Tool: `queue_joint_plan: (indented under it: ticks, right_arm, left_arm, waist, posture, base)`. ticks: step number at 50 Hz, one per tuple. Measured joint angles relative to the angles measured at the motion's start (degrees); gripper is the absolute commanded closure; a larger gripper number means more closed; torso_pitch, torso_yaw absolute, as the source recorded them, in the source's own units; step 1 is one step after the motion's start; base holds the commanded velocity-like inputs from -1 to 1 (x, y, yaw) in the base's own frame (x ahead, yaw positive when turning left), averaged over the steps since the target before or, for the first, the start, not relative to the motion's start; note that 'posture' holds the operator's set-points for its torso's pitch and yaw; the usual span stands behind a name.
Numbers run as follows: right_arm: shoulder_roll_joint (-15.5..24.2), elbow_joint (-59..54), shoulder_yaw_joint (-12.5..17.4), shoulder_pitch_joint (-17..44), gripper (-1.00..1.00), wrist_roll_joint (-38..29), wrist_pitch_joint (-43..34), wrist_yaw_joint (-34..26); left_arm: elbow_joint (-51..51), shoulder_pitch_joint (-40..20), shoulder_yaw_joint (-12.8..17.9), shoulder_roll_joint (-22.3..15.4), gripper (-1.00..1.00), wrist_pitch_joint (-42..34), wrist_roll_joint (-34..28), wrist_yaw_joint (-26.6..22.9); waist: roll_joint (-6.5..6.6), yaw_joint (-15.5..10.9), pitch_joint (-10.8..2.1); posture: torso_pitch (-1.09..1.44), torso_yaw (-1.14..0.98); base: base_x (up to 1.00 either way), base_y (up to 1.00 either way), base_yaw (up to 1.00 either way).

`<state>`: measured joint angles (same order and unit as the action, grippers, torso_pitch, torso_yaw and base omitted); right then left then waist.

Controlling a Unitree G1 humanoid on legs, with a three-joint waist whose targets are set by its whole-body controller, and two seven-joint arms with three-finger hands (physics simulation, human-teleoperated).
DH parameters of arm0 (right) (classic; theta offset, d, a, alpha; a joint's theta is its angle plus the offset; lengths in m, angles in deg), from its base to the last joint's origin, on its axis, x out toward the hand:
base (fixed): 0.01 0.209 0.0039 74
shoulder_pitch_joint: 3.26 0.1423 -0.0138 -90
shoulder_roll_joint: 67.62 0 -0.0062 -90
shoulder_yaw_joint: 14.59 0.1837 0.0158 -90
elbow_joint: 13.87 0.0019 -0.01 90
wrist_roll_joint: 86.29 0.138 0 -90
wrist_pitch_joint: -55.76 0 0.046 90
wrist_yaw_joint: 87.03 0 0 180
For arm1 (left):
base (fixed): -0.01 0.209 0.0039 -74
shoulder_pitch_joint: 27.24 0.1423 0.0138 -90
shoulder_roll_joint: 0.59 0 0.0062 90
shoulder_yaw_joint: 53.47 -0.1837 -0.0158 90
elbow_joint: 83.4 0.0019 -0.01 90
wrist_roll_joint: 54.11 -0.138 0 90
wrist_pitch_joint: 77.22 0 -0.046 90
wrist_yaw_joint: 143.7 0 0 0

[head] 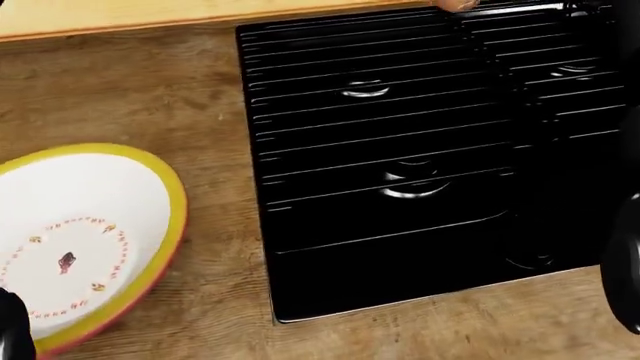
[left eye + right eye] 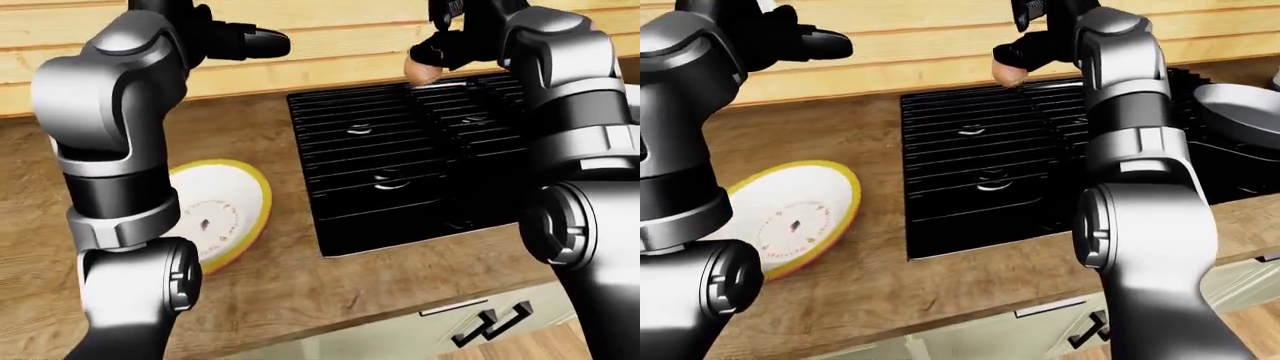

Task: Pick the onion from the pan and place it in the bowl.

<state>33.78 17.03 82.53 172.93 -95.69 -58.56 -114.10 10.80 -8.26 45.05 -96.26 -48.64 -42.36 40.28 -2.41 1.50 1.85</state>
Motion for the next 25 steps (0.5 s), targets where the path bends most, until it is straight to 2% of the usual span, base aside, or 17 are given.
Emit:
queue_joint_plan:
  ticks: [1,3,8,9,10,12,13,17,22,25]
  right_arm:
    - [0.00,-0.59,-0.10,-0.04,1.00,-0.20,-0.35,0.04]
    - [-0.19,-0.59,-0.25,0.19,1.00,-0.43,-0.76,0.15]
    - [-0.25,0.45,-0.07,0.52,1.00,-0.13,-0.15,0.15]
    - [-0.31,0.46,-0.09,0.59,1.00,-0.09,-0.10,0.15]
    - [-0.62,0.63,-0.14,0.59,1.00,-0.04,-0.04,0.15]
    - [-1.44,0.60,-0.55,-0.10,1.00,0.24,-0.07,-0.21]
    - [-1.62,0.35,-0.76,-0.32,1.00,0.36,-0.31,-0.50]
    - [-1.07,0.69,-0.41,-0.86,1.00,0.35,-0.53,-0.53]
    - [-0.67,1.83,-0.15,-0.06,1.00,0.39,0.05,-0.09]
    - [-0.62,2.02,-0.19,0.10,1.00,0.51,0.22,-0.12]
  left_arm:
    - [0.31,-0.04,-0.07,-0.05,-1.00,-0.26,0.16,-0.12]
    - [0.28,-0.36,0.33,-0.32,-1.00,-0.26,0.18,-0.13]
    - [-0.39,-0.68,0.63,-0.56,-1.00,0.42,-0.04,0.06]
    - [-0.37,-0.67,0.62,-0.60,-1.00,0.41,-0.05,0.08]
    - [-0.34,-0.57,0.74,-0.82,-1.00,0.44,-0.07,0.10]
    - [0.03,0.33,1.22,-0.93,-1.00,0.29,-0.34,0.32]
    - [0.39,0.43,1.32,-0.97,-1.00,-0.01,-0.50,0.45]
    - [-0.10,-0.28,1.03,-0.86,-1.00,-0.21,-0.59,0.55]
    - [-0.43,-0.68,1.04,-0.91,-1.00,0.25,-0.46,0.40]
    - [-0.38,-0.84,0.89,-0.79,-1.00,0.37,-0.47,0.39]
  waist:
    - [0.03,-0.27,-0.72]
    - [0.77,-0.74,-0.99]
    - [5.09,-0.49,0.54]
    - [6.33,-0.49,0.56]
    - [6.76,-0.81,0.48]
    - [6.32,-1.34,1.16]
    - [6.07,-1.32,1.11]
    - [3.43,-0.57,0.87]
    - [1.41,-0.39,0.67]
    - [-0.50,-0.49,0.41]
  posture:
    - [0.00,0.00]
    - [0.00,0.00]
    - [0.00,0.00]
    - [0.00,0.00]
    - [0.00,0.00]
    - [0.00,0.00]
    - [0.00,0.00]
    - [0.00,0.00]
    - [0.00,0.00]
    - [0.00,0.00]
  base:
    - [0.00,0.52,0.00]
    - [0.00,0.51,0.00]
    - [0.00,0.51,0.00]
    - [0.00,0.51,0.00]
    - [0.00,0.51,0.00]
    - [0.00,0.50,0.00]
    - [0.00,0.50,0.00]
    - [0.00,0.50,0.00]
    - [0.00,0.50,0.00]
    - [0.00,0.49,0.00]
